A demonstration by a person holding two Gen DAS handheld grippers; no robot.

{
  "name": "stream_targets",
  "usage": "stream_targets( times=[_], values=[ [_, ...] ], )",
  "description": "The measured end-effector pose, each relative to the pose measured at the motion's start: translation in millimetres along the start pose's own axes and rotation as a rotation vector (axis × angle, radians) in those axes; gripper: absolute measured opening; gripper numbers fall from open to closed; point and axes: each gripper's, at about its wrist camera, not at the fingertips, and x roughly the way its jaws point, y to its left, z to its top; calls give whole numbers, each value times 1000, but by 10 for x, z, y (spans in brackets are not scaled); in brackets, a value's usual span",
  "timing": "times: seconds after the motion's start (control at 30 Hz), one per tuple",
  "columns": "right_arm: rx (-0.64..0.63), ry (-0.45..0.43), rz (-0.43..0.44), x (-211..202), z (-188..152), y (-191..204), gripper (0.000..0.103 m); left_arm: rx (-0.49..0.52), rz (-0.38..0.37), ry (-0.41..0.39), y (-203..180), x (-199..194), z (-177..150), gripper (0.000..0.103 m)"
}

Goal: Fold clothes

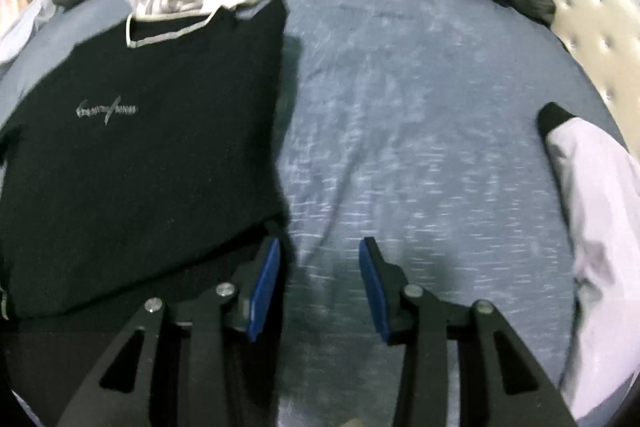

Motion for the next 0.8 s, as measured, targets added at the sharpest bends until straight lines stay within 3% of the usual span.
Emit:
stream_targets(
  times=[0.17, 0.3, 0.47, 0.7, 0.73, 0.77, 0.8],
  values=[
    [97, -70, 79, -149, 358, -44, 43, 24, 10, -30, -58, -22, 55, 78],
    [109, -55, 141, 41, 748, 77, 46, 18, 31, -17, -12, 58, 45, 78],
    [172, -62, 157, 302, 1156, 75, 46, 15, 37, -7, 12, 117, 48, 78],
    [228, -53, 176, 659, 1449, 46, 46, 10, 40, -9, 88, 100, 69, 78],
    [233, -49, 181, 712, 1473, 46, 43, 7, 40, -10, 104, 97, 72, 78],
    [235, -41, 189, 766, 1489, 47, 30, 4, 41, -8, 122, 101, 71, 78],
    [227, -33, 187, 812, 1496, 60, 22, 0, 42, -3, 135, 106, 70, 78]
  ],
)
